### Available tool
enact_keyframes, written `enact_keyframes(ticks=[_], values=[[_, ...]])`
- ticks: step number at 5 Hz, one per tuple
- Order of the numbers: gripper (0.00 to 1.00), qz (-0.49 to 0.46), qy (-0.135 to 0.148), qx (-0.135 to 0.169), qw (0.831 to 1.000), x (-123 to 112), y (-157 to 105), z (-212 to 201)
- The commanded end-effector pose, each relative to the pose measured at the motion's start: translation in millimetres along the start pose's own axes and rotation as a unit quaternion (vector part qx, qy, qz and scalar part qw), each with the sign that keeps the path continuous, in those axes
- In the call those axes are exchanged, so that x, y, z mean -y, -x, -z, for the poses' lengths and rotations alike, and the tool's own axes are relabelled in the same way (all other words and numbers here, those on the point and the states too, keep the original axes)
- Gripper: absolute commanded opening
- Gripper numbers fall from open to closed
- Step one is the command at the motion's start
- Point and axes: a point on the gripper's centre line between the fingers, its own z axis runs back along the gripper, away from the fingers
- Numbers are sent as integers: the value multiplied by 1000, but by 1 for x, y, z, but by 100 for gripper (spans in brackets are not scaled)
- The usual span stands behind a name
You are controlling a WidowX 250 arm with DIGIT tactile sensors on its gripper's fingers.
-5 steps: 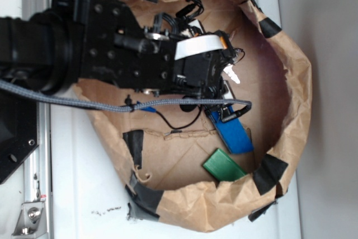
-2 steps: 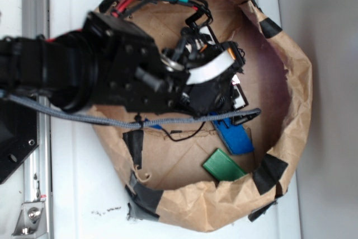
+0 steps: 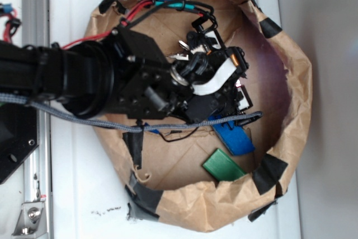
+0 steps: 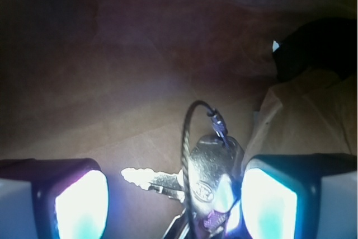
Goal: Grab the silver keys.
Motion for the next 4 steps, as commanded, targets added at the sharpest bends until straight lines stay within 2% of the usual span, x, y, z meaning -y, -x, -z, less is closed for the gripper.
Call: enact_keyframes(ticks=[1,4], values=[[0,-8,10,11,1000,4,-6,-9],[0,-9,2,12,1000,6,-7,-4]])
